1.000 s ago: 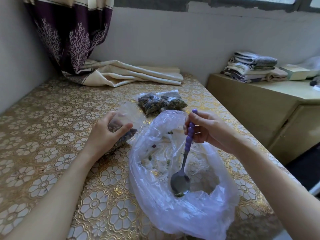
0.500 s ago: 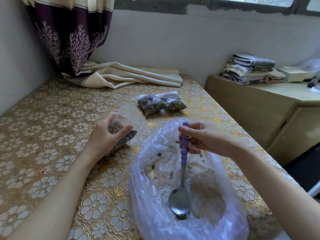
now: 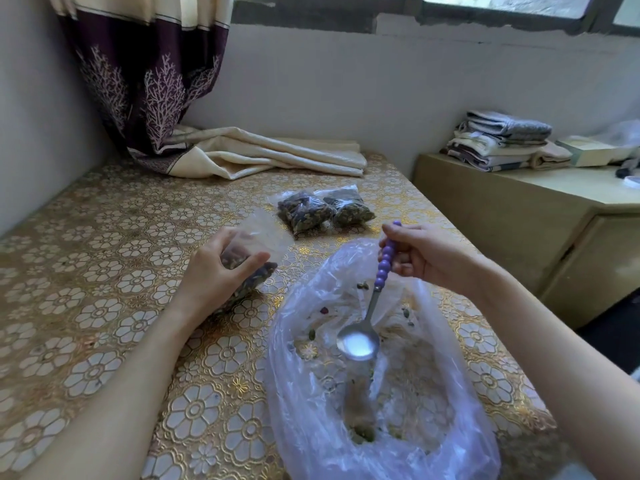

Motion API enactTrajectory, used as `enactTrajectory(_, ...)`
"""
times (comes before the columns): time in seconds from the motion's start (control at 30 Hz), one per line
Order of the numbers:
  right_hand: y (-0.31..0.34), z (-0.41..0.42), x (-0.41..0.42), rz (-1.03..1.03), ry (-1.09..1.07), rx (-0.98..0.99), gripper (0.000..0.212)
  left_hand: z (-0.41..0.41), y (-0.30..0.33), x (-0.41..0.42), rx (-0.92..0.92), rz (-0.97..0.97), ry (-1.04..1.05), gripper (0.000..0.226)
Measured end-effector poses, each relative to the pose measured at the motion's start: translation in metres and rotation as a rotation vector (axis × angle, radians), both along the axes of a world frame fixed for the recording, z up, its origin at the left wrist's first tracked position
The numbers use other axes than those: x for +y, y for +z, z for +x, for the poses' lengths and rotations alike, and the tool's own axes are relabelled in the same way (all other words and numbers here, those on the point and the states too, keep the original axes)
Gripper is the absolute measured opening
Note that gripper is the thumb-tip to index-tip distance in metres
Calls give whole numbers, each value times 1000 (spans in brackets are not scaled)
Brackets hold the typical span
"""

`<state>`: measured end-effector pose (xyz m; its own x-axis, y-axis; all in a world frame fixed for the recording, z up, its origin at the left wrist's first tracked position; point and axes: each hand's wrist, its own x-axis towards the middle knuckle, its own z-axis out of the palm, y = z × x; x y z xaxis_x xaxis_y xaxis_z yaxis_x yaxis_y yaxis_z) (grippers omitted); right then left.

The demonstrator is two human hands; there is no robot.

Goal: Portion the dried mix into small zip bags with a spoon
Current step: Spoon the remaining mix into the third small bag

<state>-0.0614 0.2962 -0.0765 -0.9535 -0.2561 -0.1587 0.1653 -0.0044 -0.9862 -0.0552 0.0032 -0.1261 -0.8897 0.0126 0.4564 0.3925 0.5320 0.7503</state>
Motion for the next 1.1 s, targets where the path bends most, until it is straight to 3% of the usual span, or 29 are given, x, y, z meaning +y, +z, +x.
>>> enactTrajectory(0.23,32,-17,-21,-255,-302,210,32,0,-1,-1,-9,-9,-6,52)
enactTrajectory(0.37,44,-19,-47,-364,-298,336,31,-1,-2,-2,-11,1,-6,60)
enactTrajectory(0.53,40,-14,-71,-299,-208,412,20,-1,0,-1,0,25,-12,46)
enactTrajectory(0.83,33,4,-45,-316,-403,431,27,-1,0,-3,-6,19,-10,49)
enactTrajectory(1.1,12,26,-24,44,-341,386,33,0,-1,-1,-4,7,-17,45)
